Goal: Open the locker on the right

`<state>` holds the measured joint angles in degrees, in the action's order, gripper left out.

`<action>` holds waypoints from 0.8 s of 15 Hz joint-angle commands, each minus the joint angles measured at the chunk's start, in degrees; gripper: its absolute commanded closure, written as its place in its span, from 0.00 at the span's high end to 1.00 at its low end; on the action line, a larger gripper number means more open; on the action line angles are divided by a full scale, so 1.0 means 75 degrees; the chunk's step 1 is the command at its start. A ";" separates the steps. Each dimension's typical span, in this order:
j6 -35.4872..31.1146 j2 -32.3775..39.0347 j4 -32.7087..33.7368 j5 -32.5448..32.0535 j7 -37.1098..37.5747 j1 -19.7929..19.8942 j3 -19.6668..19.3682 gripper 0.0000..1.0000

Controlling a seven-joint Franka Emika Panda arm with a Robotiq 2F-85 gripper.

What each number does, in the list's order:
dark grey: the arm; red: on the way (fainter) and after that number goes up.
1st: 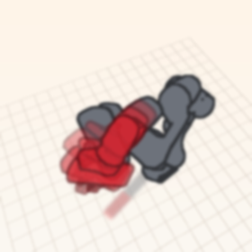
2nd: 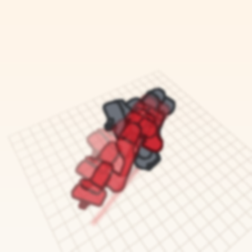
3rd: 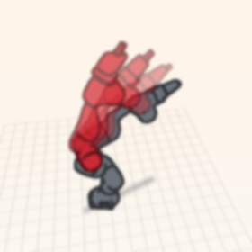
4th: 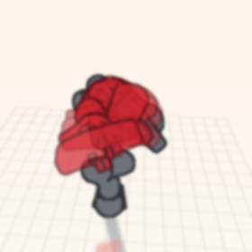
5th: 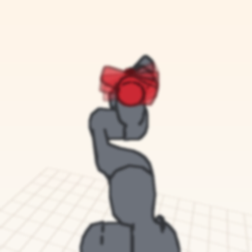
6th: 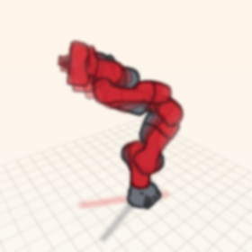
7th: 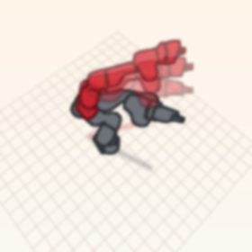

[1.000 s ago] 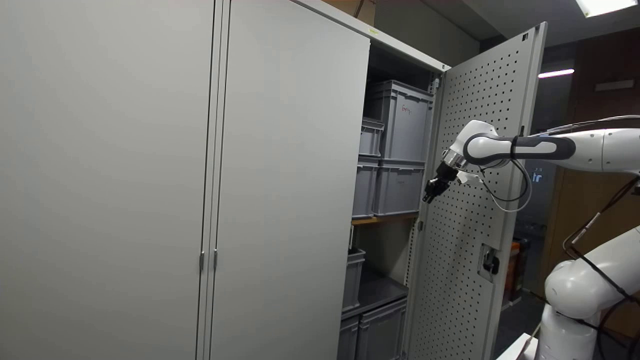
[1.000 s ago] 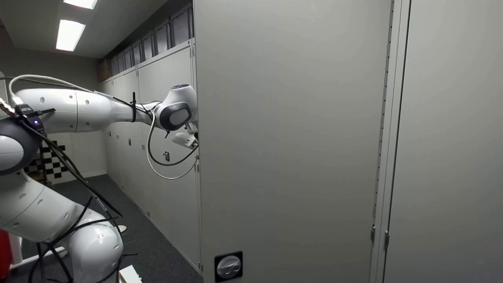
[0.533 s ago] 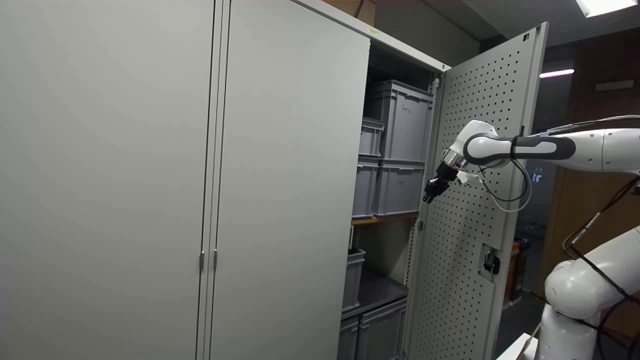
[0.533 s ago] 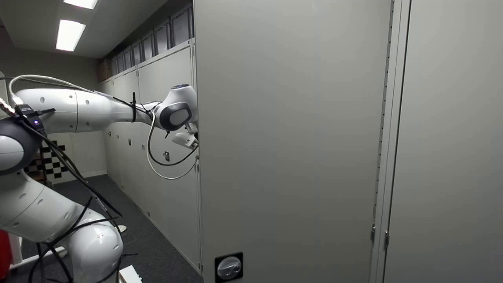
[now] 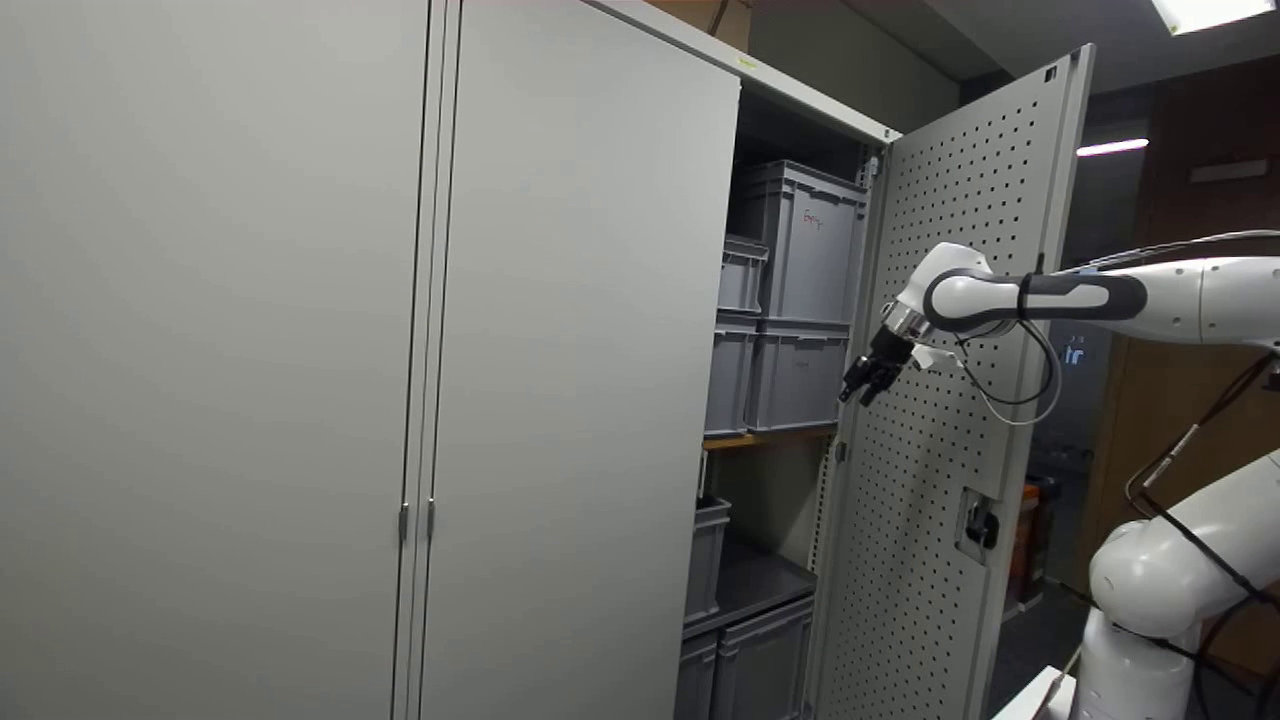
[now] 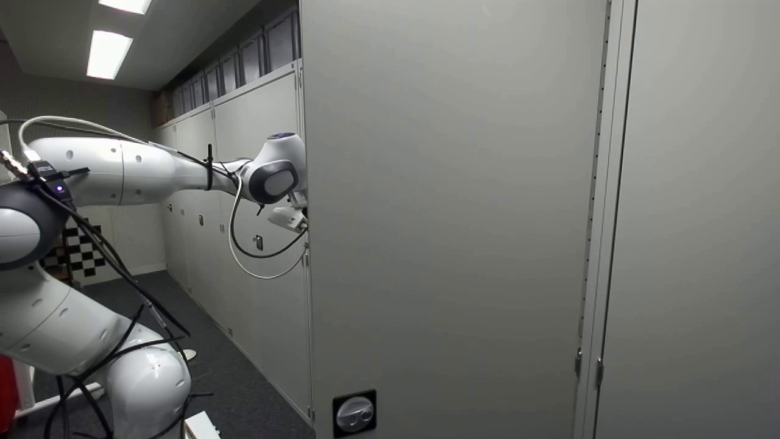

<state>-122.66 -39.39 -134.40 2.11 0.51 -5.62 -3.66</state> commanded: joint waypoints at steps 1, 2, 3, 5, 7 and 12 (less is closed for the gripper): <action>0.0009 0.0032 0.0004 0.0201 -0.0288 0.0097 0.0074 1.00; -0.0024 0.0040 -0.0014 0.0178 -0.0329 0.0095 0.0073 1.00; -0.0033 0.0054 -0.0018 0.0169 -0.0343 0.0097 0.0077 1.00; -0.0073 0.0074 -0.0043 0.0142 -0.0388 0.0106 0.0077 1.00; -0.0086 0.0097 -0.0057 0.0138 -0.0474 0.0097 0.0059 1.00; 0.0024 0.0173 0.0013 0.0114 -0.0397 0.0161 0.0155 1.00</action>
<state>-122.67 -38.19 -134.47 2.11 -1.81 -5.63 -3.41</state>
